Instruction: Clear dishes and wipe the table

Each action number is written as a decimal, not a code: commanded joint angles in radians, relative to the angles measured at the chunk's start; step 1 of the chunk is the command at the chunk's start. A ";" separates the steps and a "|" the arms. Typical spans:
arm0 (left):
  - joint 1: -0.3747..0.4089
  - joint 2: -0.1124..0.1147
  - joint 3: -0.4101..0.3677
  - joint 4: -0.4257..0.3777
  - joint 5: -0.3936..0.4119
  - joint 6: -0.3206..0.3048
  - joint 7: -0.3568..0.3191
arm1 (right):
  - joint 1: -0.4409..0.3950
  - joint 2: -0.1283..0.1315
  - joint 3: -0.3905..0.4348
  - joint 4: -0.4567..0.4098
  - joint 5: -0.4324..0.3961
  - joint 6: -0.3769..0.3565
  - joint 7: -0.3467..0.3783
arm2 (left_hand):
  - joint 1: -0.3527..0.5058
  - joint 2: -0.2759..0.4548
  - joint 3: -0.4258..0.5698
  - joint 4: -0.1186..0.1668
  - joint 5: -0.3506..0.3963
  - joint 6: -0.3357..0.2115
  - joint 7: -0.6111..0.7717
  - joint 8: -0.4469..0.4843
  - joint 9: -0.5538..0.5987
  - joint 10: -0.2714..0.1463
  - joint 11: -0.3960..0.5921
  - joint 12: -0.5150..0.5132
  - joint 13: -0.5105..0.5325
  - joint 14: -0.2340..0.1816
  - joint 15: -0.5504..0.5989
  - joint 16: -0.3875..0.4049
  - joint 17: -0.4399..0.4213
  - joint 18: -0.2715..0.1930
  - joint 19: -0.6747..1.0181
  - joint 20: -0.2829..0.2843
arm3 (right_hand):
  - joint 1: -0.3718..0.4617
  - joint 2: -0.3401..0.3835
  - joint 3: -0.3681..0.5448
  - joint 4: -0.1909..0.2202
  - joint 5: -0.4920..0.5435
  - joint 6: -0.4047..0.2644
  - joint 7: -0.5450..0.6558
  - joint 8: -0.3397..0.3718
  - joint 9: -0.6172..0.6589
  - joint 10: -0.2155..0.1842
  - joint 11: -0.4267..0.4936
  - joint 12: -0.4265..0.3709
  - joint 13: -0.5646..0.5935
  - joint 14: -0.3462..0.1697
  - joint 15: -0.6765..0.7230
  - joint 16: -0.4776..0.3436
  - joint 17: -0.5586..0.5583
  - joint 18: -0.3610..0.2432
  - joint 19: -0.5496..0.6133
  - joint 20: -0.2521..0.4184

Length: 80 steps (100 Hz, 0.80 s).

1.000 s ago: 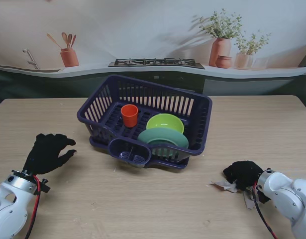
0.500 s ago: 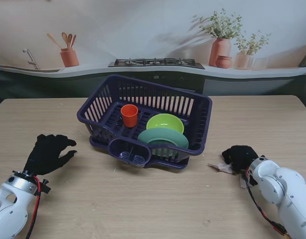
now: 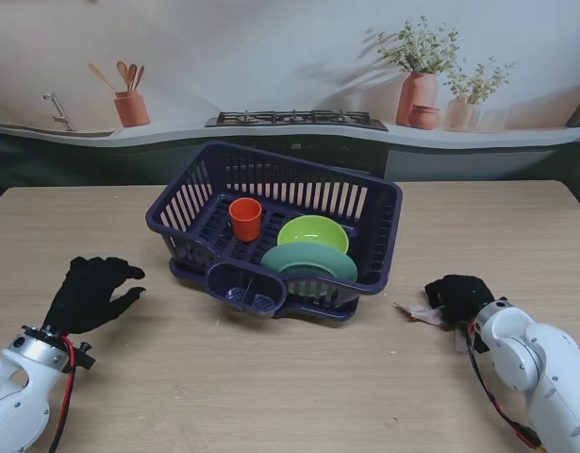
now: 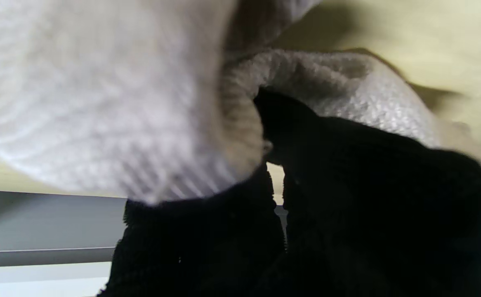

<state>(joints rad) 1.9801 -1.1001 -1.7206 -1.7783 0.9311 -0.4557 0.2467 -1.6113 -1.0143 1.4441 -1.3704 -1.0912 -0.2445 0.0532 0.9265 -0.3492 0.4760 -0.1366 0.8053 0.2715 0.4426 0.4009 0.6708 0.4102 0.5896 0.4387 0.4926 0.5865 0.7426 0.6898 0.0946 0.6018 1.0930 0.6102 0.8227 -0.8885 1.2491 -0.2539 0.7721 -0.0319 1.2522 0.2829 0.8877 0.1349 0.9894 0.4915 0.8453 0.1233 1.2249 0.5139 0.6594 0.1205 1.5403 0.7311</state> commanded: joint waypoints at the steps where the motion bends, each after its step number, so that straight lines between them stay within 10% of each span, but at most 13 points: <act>1: 0.016 -0.007 -0.007 -0.015 -0.011 -0.016 -0.005 | -0.039 0.005 0.011 -0.007 -0.006 -0.021 0.014 | -0.003 0.039 -0.020 0.026 0.033 0.013 -0.013 0.009 0.009 0.015 -0.009 -0.025 -0.003 0.024 -0.003 0.005 -0.014 0.001 0.021 0.013 | 0.049 -0.007 0.015 -0.021 0.021 -0.017 0.010 -0.011 0.015 0.010 0.003 0.006 0.012 0.058 0.014 0.016 -0.003 -0.011 0.022 0.008; 36: 0.039 -0.014 -0.025 -0.029 -0.031 -0.052 0.014 | -0.071 0.000 0.051 -0.027 -0.002 -0.037 -0.006 | 0.000 0.038 -0.025 0.025 0.042 0.011 -0.002 0.019 0.021 0.017 -0.006 -0.024 0.008 0.024 0.001 0.006 -0.005 0.002 0.027 0.016 | 0.047 -0.008 0.016 -0.019 0.027 -0.021 0.013 -0.012 0.018 0.010 0.006 0.002 0.015 0.056 0.014 0.014 -0.002 -0.004 0.020 0.006; 80: 0.050 -0.023 -0.029 -0.034 -0.071 -0.047 0.020 | 0.144 -0.003 -0.133 0.128 0.031 0.070 -0.058 | 0.004 0.042 -0.036 0.028 0.045 0.014 0.001 0.020 0.030 0.020 0.000 -0.022 0.020 0.030 0.012 0.010 0.005 0.007 0.042 0.026 | 0.040 -0.011 0.023 -0.017 0.039 -0.027 0.011 -0.015 0.021 0.009 0.006 -0.001 0.018 0.058 0.011 0.011 -0.002 -0.006 0.021 0.006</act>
<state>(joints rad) 2.0264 -1.1155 -1.7478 -1.8134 0.8602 -0.4971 0.2587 -1.4907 -1.0089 1.3237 -1.2536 -1.0549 -0.1770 -0.0188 0.9265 -0.3388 0.4535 -0.1366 0.8197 0.2721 0.4443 0.4117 0.6837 0.4108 0.5871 0.4300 0.4934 0.5872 0.7436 0.6898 0.0970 0.6018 1.0930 0.6102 0.8227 -0.8884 1.2518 -0.2506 0.7908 -0.0422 1.3023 0.2881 0.9036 0.1378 1.0153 0.5087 0.8453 0.1291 1.2249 0.5141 0.6568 0.1298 1.5400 0.7310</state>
